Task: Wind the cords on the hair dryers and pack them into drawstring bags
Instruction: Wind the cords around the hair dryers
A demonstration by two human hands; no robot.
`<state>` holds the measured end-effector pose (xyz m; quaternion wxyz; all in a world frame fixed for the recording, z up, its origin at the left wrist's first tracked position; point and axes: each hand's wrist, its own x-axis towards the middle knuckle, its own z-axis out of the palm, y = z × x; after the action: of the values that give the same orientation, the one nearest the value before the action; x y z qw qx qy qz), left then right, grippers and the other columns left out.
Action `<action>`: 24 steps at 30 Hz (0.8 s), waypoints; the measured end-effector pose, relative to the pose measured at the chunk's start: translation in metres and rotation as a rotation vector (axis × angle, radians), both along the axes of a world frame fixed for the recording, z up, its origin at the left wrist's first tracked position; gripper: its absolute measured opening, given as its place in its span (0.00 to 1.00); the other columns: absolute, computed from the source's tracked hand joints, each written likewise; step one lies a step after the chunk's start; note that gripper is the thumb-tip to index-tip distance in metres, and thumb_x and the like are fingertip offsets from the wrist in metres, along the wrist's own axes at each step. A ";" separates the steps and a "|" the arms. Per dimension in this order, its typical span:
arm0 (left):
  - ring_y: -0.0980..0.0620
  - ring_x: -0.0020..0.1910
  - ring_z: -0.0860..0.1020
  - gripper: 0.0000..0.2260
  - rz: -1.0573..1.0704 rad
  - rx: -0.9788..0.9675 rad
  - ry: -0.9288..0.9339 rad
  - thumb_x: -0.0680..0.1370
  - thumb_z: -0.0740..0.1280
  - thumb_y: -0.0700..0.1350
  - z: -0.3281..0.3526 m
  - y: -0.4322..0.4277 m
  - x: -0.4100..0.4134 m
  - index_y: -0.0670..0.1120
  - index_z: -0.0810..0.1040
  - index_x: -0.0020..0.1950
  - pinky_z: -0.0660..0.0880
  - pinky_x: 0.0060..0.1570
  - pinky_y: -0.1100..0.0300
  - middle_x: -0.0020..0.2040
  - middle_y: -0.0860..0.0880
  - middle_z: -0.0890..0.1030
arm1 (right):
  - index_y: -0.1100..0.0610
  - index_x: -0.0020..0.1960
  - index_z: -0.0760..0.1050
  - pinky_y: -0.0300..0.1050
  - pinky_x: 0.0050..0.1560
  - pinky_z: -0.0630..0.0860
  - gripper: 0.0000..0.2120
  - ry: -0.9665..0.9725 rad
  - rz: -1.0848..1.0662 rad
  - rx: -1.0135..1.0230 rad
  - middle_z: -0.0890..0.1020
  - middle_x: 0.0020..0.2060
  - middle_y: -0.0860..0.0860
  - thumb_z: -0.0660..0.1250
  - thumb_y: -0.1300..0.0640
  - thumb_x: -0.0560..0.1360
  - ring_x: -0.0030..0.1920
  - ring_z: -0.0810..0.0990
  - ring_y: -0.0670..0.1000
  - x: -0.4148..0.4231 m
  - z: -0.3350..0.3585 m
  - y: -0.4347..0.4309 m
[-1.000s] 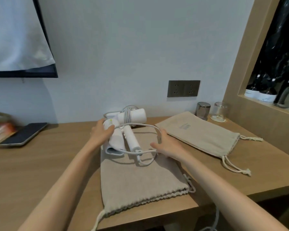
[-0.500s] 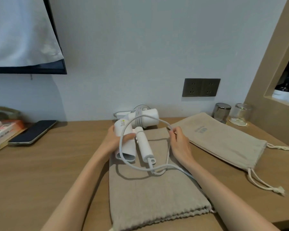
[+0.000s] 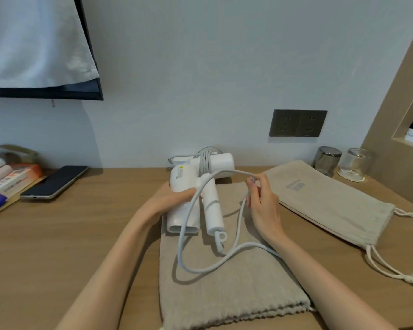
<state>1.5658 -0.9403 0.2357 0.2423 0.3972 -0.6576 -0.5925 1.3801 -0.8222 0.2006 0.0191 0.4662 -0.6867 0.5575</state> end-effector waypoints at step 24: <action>0.72 0.58 0.72 0.49 0.119 -0.705 0.298 0.66 0.79 0.45 0.030 0.047 0.008 0.70 0.49 0.72 0.69 0.51 0.78 0.59 0.77 0.69 | 0.59 0.48 0.78 0.35 0.28 0.62 0.11 -0.415 0.376 0.358 0.83 0.44 0.50 0.58 0.60 0.81 0.26 0.63 0.45 -0.002 0.123 0.026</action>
<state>1.5741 -0.8936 0.2655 0.4908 0.2365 -0.7544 -0.3663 1.3779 -0.7958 0.3238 -0.3068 0.4571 -0.6650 0.5046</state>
